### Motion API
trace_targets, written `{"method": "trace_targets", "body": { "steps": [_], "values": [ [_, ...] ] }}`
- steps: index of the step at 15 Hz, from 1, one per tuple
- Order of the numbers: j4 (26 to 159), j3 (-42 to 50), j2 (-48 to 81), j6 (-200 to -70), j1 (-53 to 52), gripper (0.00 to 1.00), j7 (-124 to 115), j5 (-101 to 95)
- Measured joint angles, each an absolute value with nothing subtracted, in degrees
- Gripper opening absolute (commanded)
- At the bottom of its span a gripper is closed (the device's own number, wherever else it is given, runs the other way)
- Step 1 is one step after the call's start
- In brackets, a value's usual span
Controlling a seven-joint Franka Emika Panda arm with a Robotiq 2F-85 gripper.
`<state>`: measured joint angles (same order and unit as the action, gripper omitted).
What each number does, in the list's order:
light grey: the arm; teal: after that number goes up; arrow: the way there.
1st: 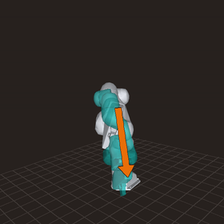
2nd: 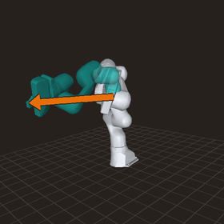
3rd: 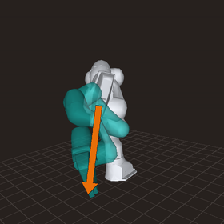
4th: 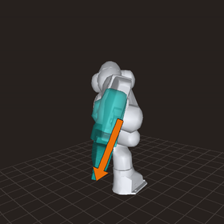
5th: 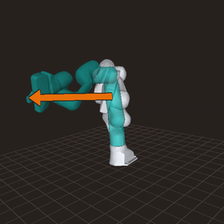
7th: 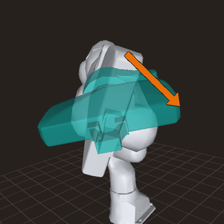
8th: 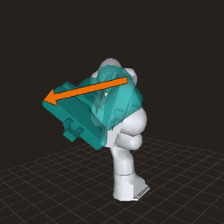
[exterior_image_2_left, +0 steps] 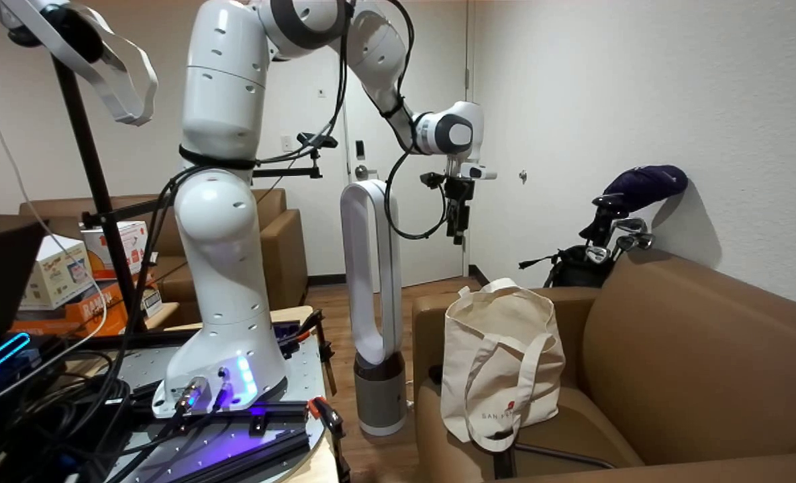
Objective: Put the power bank on the white thing and the sock in the bag
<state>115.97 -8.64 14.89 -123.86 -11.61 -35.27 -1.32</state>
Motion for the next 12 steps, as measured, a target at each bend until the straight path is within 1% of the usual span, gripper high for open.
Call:
{"method": "trace_targets", "body": {
  "steps": [4, 12],
  "values": [
    [116.1, -9.1, 21.5, -126.1, -13.9, 1.0, -35.2, 1.8],
    [112.6, -7.8, 31.8, -141.4, -19.4, 1.0, -35.6, 2.6]
  ]
}}
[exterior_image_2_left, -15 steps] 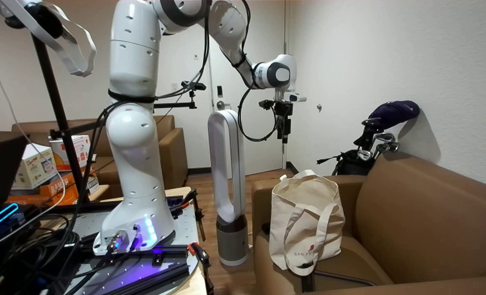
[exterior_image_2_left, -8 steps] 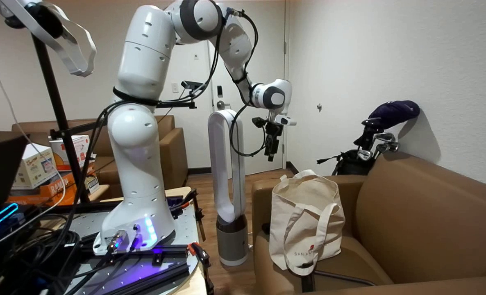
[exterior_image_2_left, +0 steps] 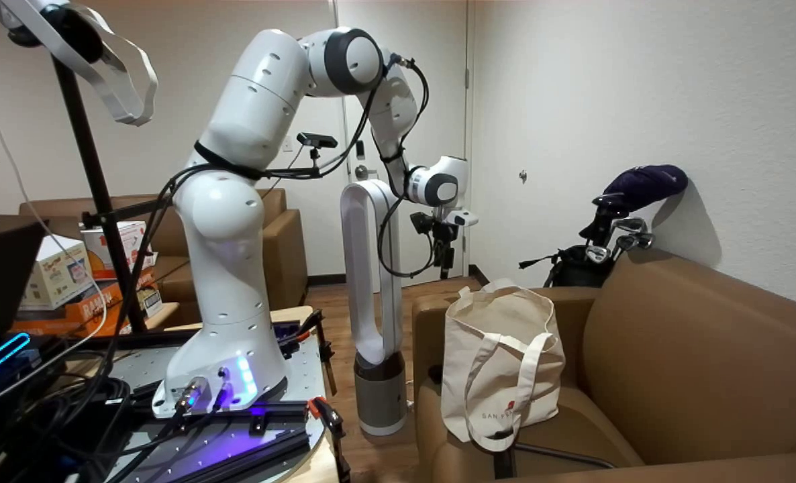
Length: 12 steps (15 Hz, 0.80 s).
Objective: Put the power bank on the white thing and the sock in the bag
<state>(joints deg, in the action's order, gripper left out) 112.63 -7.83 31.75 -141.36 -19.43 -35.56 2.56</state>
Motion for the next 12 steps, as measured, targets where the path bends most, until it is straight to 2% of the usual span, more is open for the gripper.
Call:
{"method": "trace_targets", "body": {
  "steps": [8, 12],
  "values": [
    [105.4, 0.3, 40.2, -148.3, -25.8, 1.0, -39.0, 0.4],
    [99.2, 1.5, 44.9, -149.3, -26.2, 1.0, -42.4, 0.5]
  ]
}}
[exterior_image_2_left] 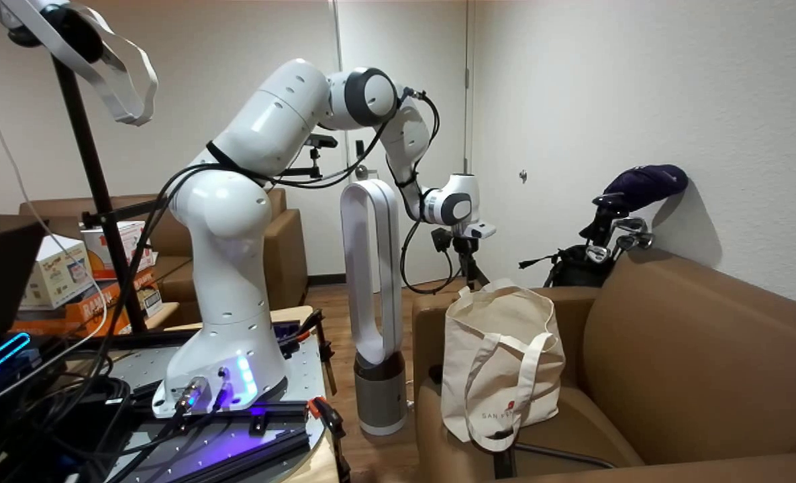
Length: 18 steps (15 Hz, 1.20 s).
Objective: Put the power bank on the white thing and the sock in the bag
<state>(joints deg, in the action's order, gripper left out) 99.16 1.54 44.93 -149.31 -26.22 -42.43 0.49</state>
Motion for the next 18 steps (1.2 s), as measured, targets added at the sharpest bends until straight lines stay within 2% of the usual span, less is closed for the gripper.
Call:
{"method": "trace_targets", "body": {
  "steps": [10, 11, 13, 18],
  "values": [
    [90.6, 4.7, 52.9, -149.3, -27.2, 0.99, -51.3, 0.5],
    [90.3, 4.5, 53.3, -149.0, -27.0, 0.74, -51.3, 0.6],
    [90.0, 3.5, 53.8, -148.7, -26.5, 0.73, -51.3, 0.6],
    [89.8, 2.5, 53.7, -148.2, -26.3, 0.39, -51.2, 0.6]
  ]
}}
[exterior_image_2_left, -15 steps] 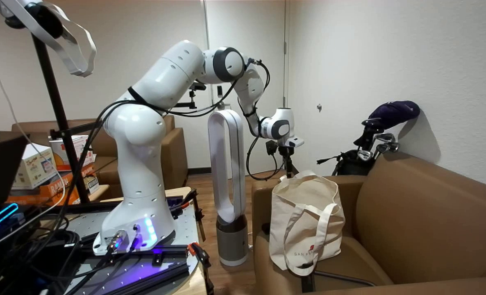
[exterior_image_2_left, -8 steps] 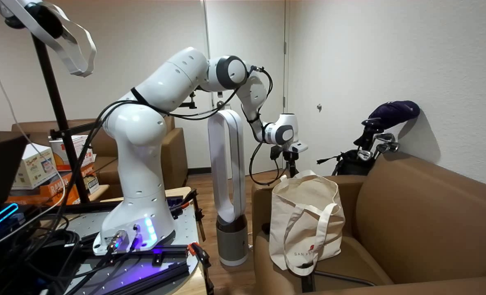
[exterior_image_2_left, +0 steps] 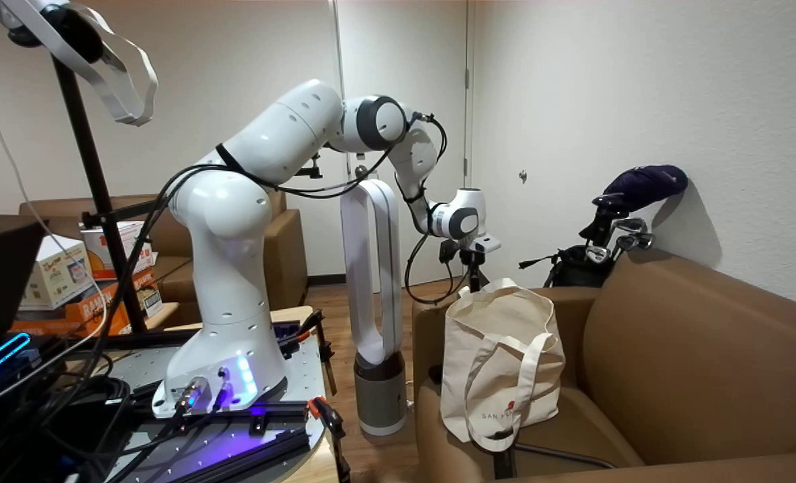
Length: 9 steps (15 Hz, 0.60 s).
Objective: Put the power bank on the white thing and the sock in the bag
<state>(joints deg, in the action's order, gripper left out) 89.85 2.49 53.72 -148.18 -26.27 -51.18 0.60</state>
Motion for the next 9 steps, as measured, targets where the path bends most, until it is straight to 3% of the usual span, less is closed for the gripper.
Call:
{"method": "trace_targets", "body": {
  "steps": [4, 9],
  "values": [
    [89.2, 2.0, 53.6, -148.1, -26.2, 0.14, -51.2, 0.6],
    [89.0, 1.4, 53.6, -147.7, -26.0, 0.13, -51.0, 0.6]
  ]
}}
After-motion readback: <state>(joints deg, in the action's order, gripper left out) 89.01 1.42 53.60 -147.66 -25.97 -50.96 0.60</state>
